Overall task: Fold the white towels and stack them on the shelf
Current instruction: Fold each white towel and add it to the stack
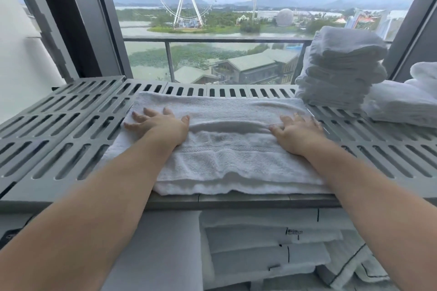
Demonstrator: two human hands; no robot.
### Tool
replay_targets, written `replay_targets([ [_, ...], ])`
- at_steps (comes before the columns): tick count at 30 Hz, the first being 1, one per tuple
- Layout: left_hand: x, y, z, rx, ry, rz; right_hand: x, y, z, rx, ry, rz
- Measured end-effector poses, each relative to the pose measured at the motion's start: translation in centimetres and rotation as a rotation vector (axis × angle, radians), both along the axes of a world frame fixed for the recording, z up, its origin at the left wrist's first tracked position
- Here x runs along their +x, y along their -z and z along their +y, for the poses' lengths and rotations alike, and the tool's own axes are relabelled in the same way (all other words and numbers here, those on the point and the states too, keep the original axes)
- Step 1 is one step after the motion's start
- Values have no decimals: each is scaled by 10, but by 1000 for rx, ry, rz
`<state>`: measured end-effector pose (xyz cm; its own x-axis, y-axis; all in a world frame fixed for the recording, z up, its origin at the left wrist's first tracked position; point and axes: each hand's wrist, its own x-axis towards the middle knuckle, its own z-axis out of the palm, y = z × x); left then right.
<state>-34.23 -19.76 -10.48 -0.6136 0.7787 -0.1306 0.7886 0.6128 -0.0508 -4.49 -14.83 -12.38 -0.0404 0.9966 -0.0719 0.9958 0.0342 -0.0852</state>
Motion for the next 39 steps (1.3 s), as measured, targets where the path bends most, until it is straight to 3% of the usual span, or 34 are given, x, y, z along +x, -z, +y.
replay_targets([
  [2,11,1,-13,24,23,6,-6,-2,-20,106,-30,10],
  [5,28,11,-38,141,257,1,-16,-4,-55,274,-257,221],
  [9,47,20,-75,188,511,-66,-15,-1,-98,301,-512,380],
  [14,54,24,-128,224,694,-38,6,13,-140,220,-666,204],
  [17,51,28,-164,281,742,-19,21,22,-152,293,-659,142],
  [27,36,25,-206,510,772,-105,39,24,-172,380,-621,390],
  [31,24,28,-214,637,701,6,49,32,-174,525,-558,452],
  [39,24,23,-207,615,537,242,52,25,-162,619,-293,371],
])
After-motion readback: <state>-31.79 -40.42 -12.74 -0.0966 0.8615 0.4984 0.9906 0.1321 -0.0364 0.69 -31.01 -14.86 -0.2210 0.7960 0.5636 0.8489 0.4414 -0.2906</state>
